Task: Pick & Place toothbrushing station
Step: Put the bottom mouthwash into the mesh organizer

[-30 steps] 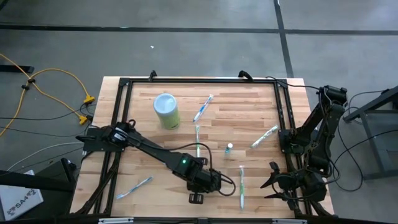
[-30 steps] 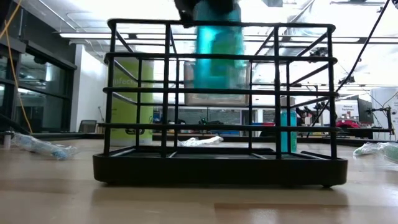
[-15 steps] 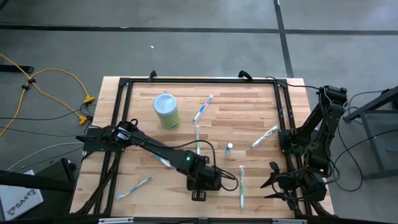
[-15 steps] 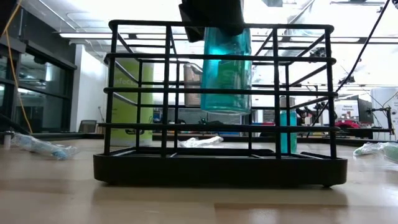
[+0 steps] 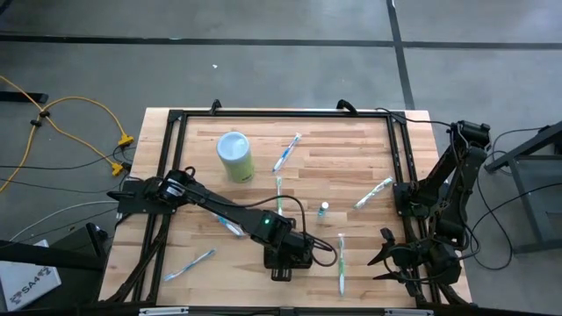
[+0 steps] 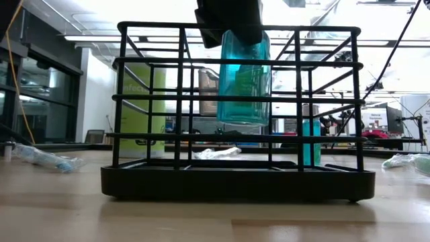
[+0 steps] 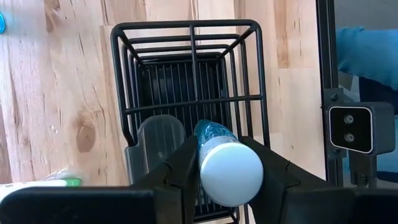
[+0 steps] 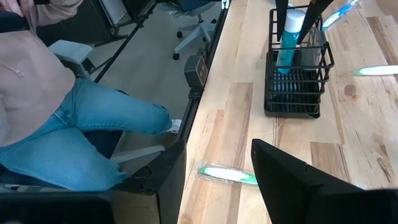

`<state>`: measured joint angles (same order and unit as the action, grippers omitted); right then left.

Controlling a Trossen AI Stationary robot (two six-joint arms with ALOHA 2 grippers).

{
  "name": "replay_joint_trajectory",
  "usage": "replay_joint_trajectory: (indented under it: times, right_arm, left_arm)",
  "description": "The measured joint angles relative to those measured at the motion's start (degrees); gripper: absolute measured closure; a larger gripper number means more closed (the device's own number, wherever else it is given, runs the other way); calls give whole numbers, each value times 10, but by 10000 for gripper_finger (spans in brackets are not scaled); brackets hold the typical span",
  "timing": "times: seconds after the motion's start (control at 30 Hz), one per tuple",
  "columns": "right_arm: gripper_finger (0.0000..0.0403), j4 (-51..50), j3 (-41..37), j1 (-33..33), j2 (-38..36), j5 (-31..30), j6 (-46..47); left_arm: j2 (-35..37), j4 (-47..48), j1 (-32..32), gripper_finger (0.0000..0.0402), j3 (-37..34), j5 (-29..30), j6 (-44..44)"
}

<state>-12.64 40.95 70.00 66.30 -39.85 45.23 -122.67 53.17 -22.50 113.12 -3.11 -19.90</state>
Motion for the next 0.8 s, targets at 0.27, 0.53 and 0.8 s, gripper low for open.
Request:
replay_joint_trajectory:
  times: [0.27, 0.53, 0.8]
  right_arm:
    - [230, 0, 0, 0, 0, 0, 0]
    - [230, 0, 0, 0, 0, 0, 0]
    - [230, 0, 0, 0, 0, 0, 0]
  left_arm:
    - [-14, 0, 0, 302, -1, 2, -3]
    - [-23, -2, 0, 302, -1, 0, -6]
    - [-28, -5, 0, 299, -1, -1, -10]
